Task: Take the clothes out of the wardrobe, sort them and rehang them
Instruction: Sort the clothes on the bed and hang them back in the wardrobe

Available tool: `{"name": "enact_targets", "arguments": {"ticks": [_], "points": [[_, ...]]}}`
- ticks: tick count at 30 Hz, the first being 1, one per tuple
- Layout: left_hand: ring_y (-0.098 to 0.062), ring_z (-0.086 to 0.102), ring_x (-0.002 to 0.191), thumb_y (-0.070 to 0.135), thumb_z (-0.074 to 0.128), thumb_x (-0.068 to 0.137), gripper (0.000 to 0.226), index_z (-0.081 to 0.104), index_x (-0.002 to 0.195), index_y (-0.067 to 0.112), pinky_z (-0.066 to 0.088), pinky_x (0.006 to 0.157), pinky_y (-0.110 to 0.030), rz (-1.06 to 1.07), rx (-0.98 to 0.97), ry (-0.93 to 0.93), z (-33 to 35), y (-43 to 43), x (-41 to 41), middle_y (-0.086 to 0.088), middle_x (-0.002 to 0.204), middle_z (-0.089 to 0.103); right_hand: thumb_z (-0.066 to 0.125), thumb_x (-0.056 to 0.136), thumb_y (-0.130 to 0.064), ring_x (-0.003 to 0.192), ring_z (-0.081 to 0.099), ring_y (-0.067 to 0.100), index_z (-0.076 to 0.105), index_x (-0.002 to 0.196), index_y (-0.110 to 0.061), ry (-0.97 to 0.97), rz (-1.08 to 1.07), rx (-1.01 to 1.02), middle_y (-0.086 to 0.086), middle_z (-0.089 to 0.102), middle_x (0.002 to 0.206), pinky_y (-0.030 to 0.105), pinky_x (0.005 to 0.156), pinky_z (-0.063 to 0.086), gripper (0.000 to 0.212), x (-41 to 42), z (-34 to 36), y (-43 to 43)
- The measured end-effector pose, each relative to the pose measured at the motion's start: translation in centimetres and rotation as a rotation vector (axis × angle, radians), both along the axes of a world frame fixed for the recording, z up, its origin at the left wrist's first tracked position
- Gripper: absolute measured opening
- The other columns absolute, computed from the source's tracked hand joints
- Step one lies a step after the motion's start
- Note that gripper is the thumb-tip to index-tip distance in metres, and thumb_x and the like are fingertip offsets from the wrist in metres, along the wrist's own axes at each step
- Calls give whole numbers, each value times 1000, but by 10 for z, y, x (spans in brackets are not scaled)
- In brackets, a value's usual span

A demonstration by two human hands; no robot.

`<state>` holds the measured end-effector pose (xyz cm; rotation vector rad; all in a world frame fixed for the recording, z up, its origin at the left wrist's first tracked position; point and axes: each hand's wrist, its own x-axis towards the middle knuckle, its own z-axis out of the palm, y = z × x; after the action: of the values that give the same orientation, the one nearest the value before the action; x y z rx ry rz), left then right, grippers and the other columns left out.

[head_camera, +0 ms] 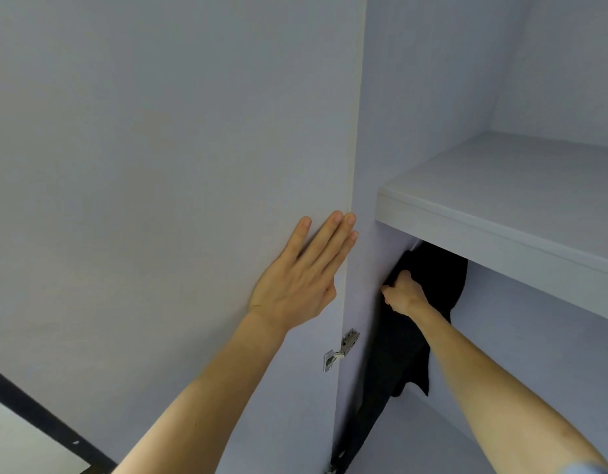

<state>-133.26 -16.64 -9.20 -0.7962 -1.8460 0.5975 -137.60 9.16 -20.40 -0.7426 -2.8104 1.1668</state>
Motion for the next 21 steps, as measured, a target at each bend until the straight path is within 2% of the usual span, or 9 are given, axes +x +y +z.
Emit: {"name": "enact_targets", "arguments": {"ticks": [4, 8, 11, 14, 17, 19, 21], "points": [[-30, 8, 154, 33, 36, 96, 72, 13, 158, 6, 0, 123, -54, 22, -3, -62, 3, 0, 6, -14, 166, 8, 51, 99, -29, 98, 61, 32, 38, 131, -2, -16, -7, 95, 17, 59, 118, 40, 80, 53, 43, 20, 6, -2], [-31, 0, 154, 29, 40, 90, 73, 20, 158, 9, -7, 123, -54, 29, -2, -216, 4, -3, 17, -15, 166, 2, 52, 98, -32, 116, 56, 35, 30, 144, -5, -56, -7, 202, 18, 46, 138, 37, 79, 50, 58, 55, 15, -8], [-27, 0, 154, 25, 47, 86, 78, 21, 158, 12, -7, 124, -51, 75, 90, -316, -13, -15, 37, -11, 167, 2, 53, 98, -31, 116, 56, 32, 33, 144, -8, -15, 40, 181, 15, 46, 140, 37, 84, 51, 55, 88, 21, -22], [-25, 5, 154, 21, 54, 82, 78, 30, 156, 12, 1, 124, -51, 98, 219, -471, -45, -38, 72, -9, 167, 8, 54, 99, -30, 124, 53, 22, 40, 145, -16, 121, 138, 124, 5, 50, 143, 35, 99, 47, 50, 129, 28, -48], [-26, 12, 154, 28, 60, 82, 71, 44, 150, 16, 8, 122, -56, 184, 293, -653, -86, -72, 117, -10, 165, 17, 52, 100, -31, 127, 49, 14, 50, 139, -26, 233, 281, 157, -6, 55, 137, 26, 100, 41, 39, 180, 31, -89], [-28, 25, 150, 31, 67, 78, 67, 53, 143, 21, 21, 118, -59, 259, 366, -794, -109, -104, 152, -12, 160, 32, 51, 101, -31, 128, 45, 9, 55, 135, -30, 291, 393, 222, -12, 55, 135, 20, 99, 35, 34, 213, 30, -121], [-30, 42, 141, 31, 72, 75, 64, 59, 136, 25, 38, 109, -59, 355, 478, -889, -129, -141, 192, -9, 150, 47, 51, 101, -30, 134, 39, 6, 59, 134, -29, 344, 518, 292, -14, 52, 140, 15, 107, 26, 33, 242, 24, -157]]}}
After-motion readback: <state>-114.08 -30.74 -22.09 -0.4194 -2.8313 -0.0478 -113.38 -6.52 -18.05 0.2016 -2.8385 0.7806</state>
